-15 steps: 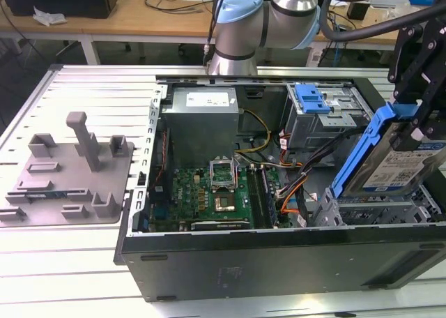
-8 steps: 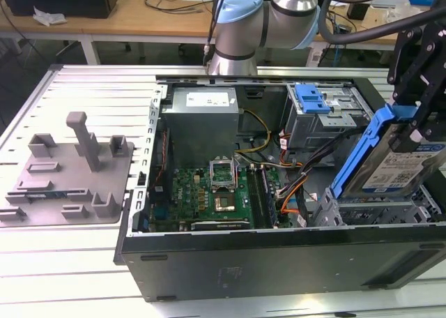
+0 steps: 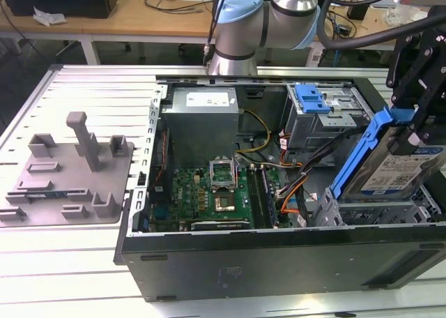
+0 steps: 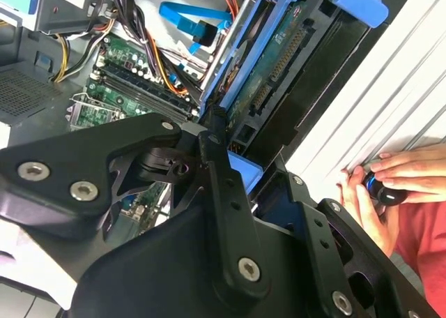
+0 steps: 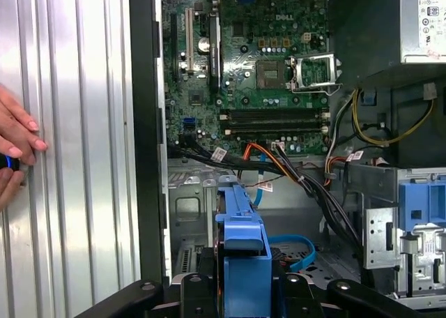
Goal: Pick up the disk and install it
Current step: 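Insert the disk into the insertion slot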
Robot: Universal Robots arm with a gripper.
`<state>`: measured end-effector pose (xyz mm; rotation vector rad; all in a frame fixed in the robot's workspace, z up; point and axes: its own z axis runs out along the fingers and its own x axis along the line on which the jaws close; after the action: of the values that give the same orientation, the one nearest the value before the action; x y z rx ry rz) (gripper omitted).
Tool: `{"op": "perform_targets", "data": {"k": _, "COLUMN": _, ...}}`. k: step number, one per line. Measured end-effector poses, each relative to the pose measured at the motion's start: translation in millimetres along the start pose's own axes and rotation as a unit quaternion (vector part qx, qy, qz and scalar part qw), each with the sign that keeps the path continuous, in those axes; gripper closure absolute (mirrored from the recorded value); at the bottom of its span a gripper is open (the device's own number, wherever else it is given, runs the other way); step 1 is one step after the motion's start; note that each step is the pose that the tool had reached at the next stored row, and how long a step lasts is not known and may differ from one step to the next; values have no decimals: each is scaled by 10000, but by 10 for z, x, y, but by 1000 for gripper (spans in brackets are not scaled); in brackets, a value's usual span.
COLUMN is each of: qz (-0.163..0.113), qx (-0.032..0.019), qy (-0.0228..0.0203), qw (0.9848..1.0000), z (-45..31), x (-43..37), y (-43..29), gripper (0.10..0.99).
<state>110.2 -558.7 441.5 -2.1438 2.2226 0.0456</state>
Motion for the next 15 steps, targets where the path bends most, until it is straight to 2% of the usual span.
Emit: {"op": "perform_targets", "data": {"k": 15, "qz": 19, "qx": 1, "qy": 0, "qw": 10000, "z": 73, "x": 22, "y": -7, "gripper": 718}}
